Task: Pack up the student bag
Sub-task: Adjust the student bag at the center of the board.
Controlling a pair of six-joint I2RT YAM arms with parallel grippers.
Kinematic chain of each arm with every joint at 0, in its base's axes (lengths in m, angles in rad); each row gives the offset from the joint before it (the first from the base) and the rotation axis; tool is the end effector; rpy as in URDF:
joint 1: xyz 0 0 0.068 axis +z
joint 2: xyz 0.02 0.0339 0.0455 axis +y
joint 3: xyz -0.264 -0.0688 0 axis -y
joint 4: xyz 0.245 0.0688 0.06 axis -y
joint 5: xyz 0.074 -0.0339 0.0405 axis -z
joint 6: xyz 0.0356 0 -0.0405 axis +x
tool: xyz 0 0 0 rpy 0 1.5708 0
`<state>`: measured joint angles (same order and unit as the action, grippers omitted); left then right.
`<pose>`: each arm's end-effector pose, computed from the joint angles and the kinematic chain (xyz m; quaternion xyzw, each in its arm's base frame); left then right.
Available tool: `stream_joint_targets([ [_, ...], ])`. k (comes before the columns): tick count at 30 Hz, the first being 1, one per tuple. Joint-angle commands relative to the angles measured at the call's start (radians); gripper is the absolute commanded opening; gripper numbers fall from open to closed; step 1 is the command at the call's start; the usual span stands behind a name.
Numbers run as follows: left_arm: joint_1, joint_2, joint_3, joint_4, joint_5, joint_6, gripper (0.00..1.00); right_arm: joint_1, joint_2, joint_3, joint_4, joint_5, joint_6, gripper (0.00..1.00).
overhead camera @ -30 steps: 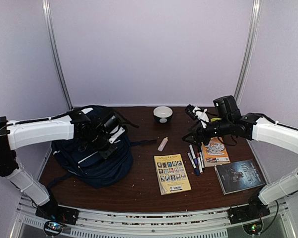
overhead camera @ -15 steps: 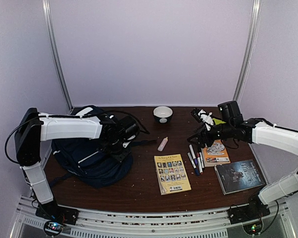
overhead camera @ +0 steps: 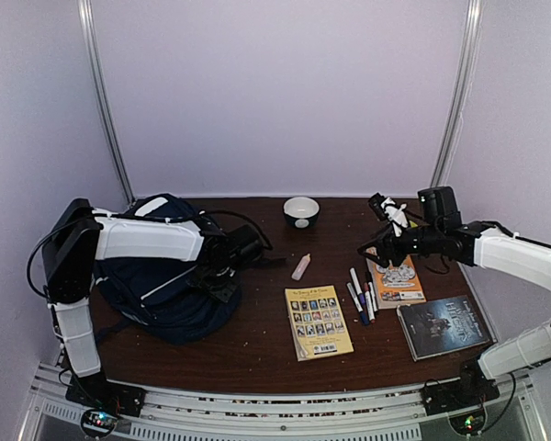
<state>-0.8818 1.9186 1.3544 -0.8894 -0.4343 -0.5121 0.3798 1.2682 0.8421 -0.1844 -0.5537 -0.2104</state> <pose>0.2414 -0.2695 0.1758 0.1668 0.9606 0.1282 0.1819 0.2482 0.1192 0.2591 -0.3689 0.7796 0.2791 0.4222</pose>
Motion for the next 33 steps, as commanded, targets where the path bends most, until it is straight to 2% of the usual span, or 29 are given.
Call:
stream_joint_targets([
  [1, 0.010, -0.044, 0.029, -0.054, -0.089, -0.018, 0.00, -0.006, -0.037, -0.020, 0.027, -0.022, -0.004, 0.64],
  [8, -0.007, -0.225, 0.074, -0.109, -0.080, 0.024, 0.00, -0.007, -0.043, 0.040, -0.044, -0.049, -0.001, 0.63],
  [15, -0.050, -0.379, 0.043, -0.066, 0.084, 0.128, 0.00, -0.004, -0.049, 0.080, -0.103, -0.064, -0.017, 0.61],
  [19, -0.098, -0.412, -0.023, 0.000, 0.195, 0.188, 0.00, -0.006, -0.064, 0.116, -0.207, -0.039, -0.089, 0.58],
  [24, -0.128, -0.413, -0.096, 0.008, 0.249, 0.165, 0.00, -0.031, -0.104, 0.133, -0.343, 0.073, -0.159, 0.58],
  [33, -0.170, -0.420, -0.180, 0.065, 0.381, 0.121, 0.00, -0.202, -0.153, 0.146, -0.528, 0.185, -0.210, 0.57],
])
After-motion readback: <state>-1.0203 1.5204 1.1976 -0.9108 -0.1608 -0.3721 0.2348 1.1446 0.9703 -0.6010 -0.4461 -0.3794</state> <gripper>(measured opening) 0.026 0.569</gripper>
